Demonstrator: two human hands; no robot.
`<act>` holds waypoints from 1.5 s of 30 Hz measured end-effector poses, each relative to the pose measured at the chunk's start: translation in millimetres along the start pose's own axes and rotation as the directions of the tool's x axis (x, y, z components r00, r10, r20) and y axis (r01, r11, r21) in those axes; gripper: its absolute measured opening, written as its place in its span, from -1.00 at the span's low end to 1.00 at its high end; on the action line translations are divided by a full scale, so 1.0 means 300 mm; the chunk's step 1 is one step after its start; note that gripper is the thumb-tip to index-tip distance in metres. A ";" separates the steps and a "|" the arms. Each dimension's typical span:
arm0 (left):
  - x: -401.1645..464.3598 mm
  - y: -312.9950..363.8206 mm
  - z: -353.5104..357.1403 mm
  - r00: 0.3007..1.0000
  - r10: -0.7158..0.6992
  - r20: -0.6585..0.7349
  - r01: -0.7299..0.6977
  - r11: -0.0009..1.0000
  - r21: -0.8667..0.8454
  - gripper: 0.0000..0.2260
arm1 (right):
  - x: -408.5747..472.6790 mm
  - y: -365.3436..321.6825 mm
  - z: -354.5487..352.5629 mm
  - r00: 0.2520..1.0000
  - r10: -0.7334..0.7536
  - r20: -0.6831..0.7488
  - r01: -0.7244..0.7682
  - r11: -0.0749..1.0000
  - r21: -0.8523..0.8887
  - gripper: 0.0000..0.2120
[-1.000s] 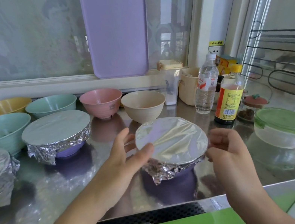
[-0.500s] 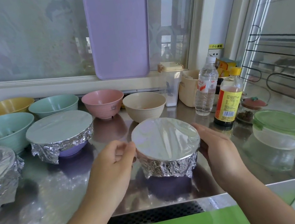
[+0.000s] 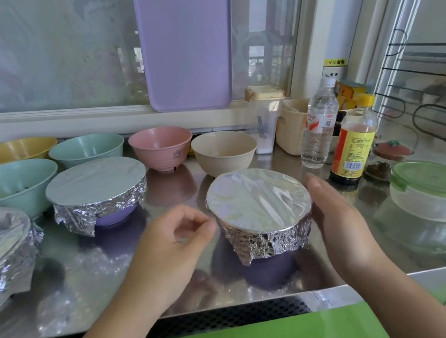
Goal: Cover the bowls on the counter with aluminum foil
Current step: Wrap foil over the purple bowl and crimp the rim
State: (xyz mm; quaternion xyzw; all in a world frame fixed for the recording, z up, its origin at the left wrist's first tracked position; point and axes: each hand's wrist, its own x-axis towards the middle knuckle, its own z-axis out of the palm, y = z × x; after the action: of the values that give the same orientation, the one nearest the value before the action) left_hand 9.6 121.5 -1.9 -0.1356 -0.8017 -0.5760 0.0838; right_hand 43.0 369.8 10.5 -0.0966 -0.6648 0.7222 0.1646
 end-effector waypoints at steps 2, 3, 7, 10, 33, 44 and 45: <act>0.008 0.014 -0.011 0.989 0.091 -0.117 -0.086 0.995 0.044 -0.89 | -0.030 -0.005 -0.007 0.969 -0.235 -0.069 0.206 0.934 -0.292 -0.58; 0.015 0.023 -0.012 0.980 0.143 -0.141 -0.137 0.989 0.057 -0.85 | -0.054 -0.014 0.000 0.909 -0.412 -0.055 0.349 0.828 -0.439 -0.65; 0.051 0.041 0.016 0.958 0.269 -0.100 -0.266 0.963 0.045 -0.83 | -0.135 -0.028 0.089 0.612 -0.740 0.279 0.713 0.363 -0.600 -0.89; 0.056 0.022 0.036 0.940 0.324 -0.105 -0.316 0.945 0.085 -0.87 | -0.129 0.013 0.144 0.567 -0.738 0.366 0.770 0.316 -0.555 -0.91; 0.006 0.041 0.137 0.975 -0.011 0.220 -0.001 0.998 0.055 0.20 | -0.006 -0.017 -0.058 0.894 -0.058 0.445 0.182 0.953 -0.241 0.02; 0.026 0.018 0.143 0.984 0.072 0.163 -0.070 0.997 -0.021 -0.03 | -0.027 0.003 -0.050 0.913 -0.191 0.360 0.319 0.884 -0.342 -0.28; 0.023 0.023 0.143 0.984 0.078 0.163 -0.076 0.997 -0.017 -0.04 | -0.029 0.003 -0.053 0.914 -0.199 0.354 0.326 0.880 -0.345 -0.28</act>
State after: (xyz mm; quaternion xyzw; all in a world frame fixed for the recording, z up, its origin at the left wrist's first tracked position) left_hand 6.2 165.0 -7.5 -0.2137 -0.7969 -0.5636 0.0391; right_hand 56.6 381.4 7.2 0.0781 -0.8214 0.5491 0.1333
